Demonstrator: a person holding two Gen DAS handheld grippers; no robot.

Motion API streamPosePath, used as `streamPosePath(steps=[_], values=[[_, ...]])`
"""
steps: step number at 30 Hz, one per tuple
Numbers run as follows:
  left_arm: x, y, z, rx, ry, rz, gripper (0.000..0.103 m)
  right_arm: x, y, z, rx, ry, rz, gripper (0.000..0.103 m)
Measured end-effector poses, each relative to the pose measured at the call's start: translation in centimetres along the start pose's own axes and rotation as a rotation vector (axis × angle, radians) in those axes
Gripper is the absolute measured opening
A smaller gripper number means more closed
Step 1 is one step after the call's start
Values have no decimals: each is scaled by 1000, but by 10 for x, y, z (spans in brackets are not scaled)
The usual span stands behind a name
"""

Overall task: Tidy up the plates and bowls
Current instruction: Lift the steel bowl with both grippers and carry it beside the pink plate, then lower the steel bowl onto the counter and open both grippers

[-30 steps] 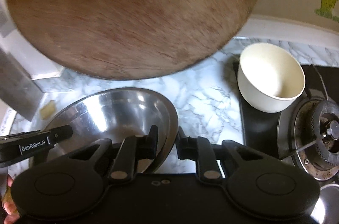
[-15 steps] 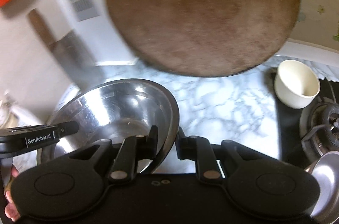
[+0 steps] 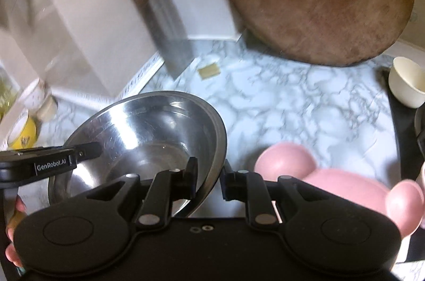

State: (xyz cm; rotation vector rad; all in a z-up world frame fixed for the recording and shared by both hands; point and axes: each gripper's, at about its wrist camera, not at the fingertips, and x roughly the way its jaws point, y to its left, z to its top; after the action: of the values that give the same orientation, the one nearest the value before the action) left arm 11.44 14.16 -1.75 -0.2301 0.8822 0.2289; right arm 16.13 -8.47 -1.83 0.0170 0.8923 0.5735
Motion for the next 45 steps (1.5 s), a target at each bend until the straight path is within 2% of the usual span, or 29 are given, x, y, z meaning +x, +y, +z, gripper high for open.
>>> streamPosePath(steps=[7,14,31,45], values=[[11,6,-30,1,25,0,17,13,7,-33,-48,19,-27,19],[20,6,-47,-1,48,-4,17,19,4,-50,-42,44,-31,19],[32,4,-59,3,44,4,17,30,4,-61,-63,68,-66,19],[37,10,-63,-4,61,-23,17,34,10,-62,-73,93,-102,19]])
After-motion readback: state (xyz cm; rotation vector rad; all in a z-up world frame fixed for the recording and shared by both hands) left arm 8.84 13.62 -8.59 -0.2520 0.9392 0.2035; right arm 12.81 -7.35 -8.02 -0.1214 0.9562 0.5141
